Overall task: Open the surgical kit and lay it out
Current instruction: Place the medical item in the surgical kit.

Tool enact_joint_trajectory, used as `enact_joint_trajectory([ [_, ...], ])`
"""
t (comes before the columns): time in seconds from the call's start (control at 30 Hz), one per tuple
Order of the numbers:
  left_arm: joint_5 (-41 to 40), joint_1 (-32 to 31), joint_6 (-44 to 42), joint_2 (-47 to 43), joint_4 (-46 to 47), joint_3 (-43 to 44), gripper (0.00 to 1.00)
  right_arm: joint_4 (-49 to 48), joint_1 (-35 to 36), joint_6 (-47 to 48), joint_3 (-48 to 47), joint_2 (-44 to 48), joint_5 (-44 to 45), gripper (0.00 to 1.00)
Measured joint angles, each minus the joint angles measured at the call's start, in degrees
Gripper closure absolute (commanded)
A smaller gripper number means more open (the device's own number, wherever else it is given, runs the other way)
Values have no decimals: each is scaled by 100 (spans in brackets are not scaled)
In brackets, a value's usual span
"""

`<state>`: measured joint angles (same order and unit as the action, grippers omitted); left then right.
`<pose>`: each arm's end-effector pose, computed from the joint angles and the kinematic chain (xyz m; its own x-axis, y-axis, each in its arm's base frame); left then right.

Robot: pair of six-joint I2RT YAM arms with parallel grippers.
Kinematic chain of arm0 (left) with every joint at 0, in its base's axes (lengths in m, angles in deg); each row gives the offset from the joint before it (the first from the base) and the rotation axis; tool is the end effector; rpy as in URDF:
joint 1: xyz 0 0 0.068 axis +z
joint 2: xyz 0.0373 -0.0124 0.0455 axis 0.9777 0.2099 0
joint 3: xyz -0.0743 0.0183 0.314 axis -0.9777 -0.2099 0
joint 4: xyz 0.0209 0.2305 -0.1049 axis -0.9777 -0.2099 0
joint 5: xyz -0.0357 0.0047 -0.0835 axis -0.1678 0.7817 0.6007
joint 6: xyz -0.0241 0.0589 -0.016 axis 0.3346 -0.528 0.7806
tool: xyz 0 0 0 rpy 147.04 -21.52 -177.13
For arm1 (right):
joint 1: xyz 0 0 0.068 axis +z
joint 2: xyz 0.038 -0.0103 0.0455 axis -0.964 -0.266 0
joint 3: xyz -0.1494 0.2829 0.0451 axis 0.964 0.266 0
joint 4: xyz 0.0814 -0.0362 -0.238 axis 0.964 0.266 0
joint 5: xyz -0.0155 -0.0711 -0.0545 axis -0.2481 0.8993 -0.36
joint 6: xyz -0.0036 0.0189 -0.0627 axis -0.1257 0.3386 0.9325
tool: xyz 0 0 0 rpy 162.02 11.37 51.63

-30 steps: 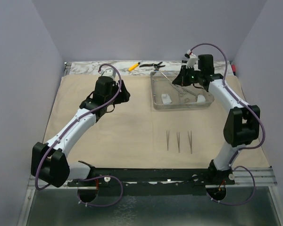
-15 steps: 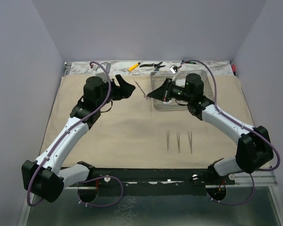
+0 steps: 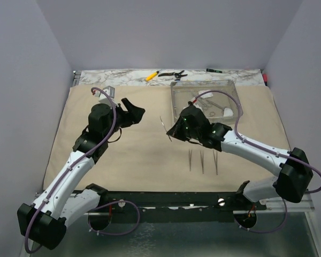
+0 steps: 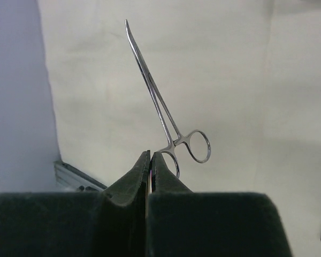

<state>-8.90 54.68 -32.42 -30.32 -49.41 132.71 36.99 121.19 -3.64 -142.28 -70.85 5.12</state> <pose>0.1795 -0.0805 0.3746 -0.4421 -0.4747 -0.7611 0.2261 0.7621 -0.6067 0.2132 0.2213 0.3302 -0.7914 0.3670 -0.4889 -0.0656 0.7441 0.6648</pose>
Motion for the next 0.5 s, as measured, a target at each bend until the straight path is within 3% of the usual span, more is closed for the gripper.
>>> enact_joint_trajectory([
  [0.3,-20,0,-74,-214,-442,-358,29,1423,1121,-1606,186,-149,1574,99],
  [0.5,-68,0,-160,-588,-643,-688,29,2511,1589,-2750,-11,-898,2297,99],
])
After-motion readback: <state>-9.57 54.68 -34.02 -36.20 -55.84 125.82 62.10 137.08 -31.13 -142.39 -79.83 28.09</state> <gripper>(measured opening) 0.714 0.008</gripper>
